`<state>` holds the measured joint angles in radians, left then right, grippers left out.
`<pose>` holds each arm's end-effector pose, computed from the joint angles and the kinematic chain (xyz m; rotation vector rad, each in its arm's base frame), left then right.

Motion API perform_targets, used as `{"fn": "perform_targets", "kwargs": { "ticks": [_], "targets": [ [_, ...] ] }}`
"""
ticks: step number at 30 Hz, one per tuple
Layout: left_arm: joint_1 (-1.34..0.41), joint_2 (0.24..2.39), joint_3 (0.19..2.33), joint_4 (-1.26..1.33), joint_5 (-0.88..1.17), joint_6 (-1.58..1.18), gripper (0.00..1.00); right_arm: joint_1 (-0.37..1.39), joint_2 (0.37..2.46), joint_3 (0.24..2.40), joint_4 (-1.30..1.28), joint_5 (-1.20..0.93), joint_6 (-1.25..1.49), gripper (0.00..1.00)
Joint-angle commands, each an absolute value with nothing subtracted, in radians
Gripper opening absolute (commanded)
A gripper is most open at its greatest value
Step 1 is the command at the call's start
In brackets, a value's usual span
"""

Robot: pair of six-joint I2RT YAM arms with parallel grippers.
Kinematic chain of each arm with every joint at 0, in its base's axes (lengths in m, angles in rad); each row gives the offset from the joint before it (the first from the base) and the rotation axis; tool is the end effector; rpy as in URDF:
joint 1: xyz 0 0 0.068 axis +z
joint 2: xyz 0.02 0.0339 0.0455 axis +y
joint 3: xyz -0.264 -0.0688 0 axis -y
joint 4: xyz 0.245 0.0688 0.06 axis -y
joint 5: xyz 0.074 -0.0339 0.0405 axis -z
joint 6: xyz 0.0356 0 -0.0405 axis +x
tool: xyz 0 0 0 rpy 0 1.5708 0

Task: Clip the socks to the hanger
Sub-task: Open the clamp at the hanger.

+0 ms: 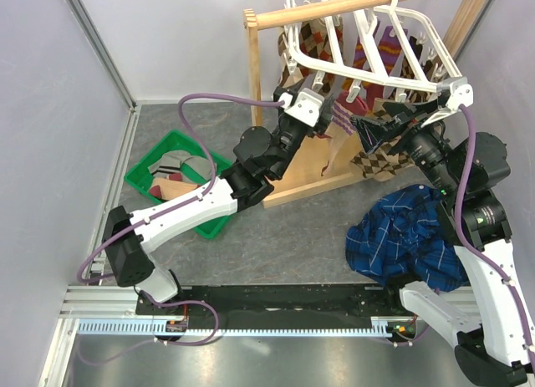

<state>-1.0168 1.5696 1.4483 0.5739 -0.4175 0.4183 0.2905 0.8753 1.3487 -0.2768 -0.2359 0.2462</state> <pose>0.2048 -0.3036 0.4540 0.4439 1.0766 -0.2964 0.1395 0.0504 0.5025 -0.2318 1.3873 0.6089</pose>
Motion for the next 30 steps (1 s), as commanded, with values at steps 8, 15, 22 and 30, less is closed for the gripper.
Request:
{"fn": "perform_targets", "kwargs": {
  "ticks": [8,15,22,30],
  "targets": [
    [-1.025,1.624,1.534,0.664,-0.459,0.492,0.63,0.293,0.856,1.342,-0.233,-0.244,0.221,0.98],
    [-1.023,1.621,1.531,0.678,-0.465,0.495,0.43,0.295,0.854,1.342,-0.233,-0.25,0.219,0.98],
    [-1.025,1.598,1.503,0.669,-0.453,0.459,0.27,0.296,0.857,1.347,-0.232,-0.271,0.218,0.98],
    [-1.025,1.54,1.467,0.551,-0.353,0.359,0.09,0.296,0.888,1.374,-0.215,-0.368,0.244,0.98]
  ]
}}
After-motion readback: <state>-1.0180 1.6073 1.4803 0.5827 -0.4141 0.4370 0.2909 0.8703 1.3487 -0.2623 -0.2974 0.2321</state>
